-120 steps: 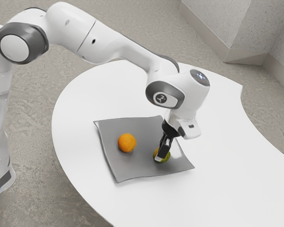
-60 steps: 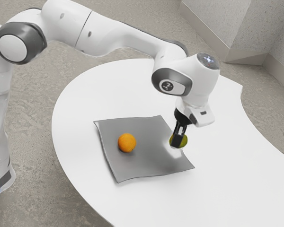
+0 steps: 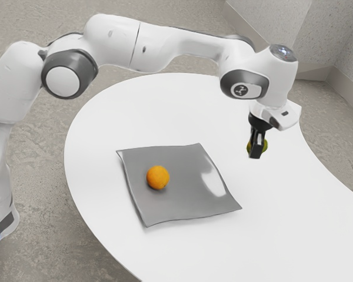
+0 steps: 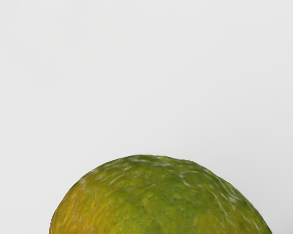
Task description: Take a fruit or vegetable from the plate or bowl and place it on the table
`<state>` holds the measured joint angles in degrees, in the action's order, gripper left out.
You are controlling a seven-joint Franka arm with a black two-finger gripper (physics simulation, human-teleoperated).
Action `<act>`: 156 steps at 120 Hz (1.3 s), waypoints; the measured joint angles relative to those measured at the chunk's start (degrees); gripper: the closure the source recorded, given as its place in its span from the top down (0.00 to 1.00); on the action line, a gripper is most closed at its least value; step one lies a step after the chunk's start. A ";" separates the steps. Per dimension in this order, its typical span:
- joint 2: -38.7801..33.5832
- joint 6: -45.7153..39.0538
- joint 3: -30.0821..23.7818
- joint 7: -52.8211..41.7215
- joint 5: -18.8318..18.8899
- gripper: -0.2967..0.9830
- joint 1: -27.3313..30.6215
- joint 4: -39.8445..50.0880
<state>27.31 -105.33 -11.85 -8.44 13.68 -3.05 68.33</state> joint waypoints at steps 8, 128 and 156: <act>2.93 -1.05 -0.01 -0.46 -0.17 0.42 -0.06 -3.31; -12.56 9.71 4.70 -4.27 -7.23 0.77 2.15 6.49; -14.74 14.12 7.27 -3.57 -8.40 0.77 3.78 9.14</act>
<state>12.57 -91.21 -4.57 -12.01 5.28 0.72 77.47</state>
